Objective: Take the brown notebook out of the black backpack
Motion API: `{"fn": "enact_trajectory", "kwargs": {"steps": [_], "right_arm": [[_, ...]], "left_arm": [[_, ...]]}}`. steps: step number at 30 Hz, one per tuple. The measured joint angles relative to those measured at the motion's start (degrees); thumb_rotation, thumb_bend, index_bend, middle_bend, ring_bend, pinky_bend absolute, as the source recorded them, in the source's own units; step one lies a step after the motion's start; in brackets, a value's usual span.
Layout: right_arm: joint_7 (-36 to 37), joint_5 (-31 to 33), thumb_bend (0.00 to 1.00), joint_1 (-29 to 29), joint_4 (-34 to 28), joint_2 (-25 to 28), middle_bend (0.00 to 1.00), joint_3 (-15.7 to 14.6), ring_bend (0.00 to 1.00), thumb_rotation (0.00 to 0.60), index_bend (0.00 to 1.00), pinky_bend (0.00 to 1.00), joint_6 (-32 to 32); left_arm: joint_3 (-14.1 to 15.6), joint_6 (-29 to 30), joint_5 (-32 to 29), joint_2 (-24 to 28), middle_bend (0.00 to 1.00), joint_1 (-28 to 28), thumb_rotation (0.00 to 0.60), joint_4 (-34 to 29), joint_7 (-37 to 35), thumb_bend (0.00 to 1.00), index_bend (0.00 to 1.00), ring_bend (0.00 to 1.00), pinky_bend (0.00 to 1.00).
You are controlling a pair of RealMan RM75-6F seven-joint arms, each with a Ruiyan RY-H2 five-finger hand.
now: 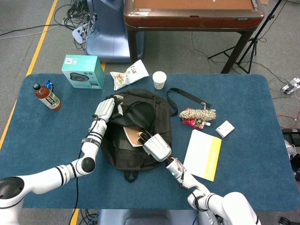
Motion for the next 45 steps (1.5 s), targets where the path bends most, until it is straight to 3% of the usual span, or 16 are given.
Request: {"fn": "enact_trajectory", "kwargs": {"steps": [5,10,22,28,35,45], "right_arm": [[0.45,0.4,0.7,-0.57,-1.35,0.41,0.39,0.25,0.24,0.6,0.7,0.28,0.92],[0.92,0.53,0.72,-1.35,-4.43,1.89,0.46,0.47,0.3,0.6,0.78,0.29,2.69],[0.46,-1.3,0.72,-4.84,-19.43,10.51,0.53,-0.48,0.38,0.6,0.82,0.33,9.19],[-0.71,-2.96,0.72,-7.74,-31.28,17.75,0.54,-1.35,0.39,0.6,0.83,0.35,13.31],[-2.91,-5.29,0.72,-11.25,-46.77,29.95,0.55,-1.95,0.4,0.6,0.83,0.36,17.46],[-7.45,-8.08,0.72,-16.97,-60.44,45.5,0.55,-1.34,0.4,0.6,0.83,0.36,22.83]], "left_arm": [[-0.67,-0.15,-0.78,0.2,0.22,-0.2,0.6,0.23,-0.36,0.71,0.8,0.09,0.05],[-0.9,-0.23,-1.1,0.71,0.22,-0.27,0.6,0.11,-0.39,0.71,0.8,0.09,0.05],[-1.53,-0.95,-3.18,2.7,0.22,0.02,0.6,-1.43,-0.85,0.71,0.79,0.09,0.05],[-0.89,-1.2,-3.39,3.32,0.22,0.53,0.6,-2.64,-1.12,0.71,0.78,0.09,0.05],[1.06,-0.32,-1.34,4.27,0.22,2.02,0.6,-5.87,-1.27,0.71,0.77,0.09,0.05],[3.25,0.72,1.6,6.19,0.21,3.94,0.6,-11.85,-1.73,0.7,0.71,0.08,0.06]]}}
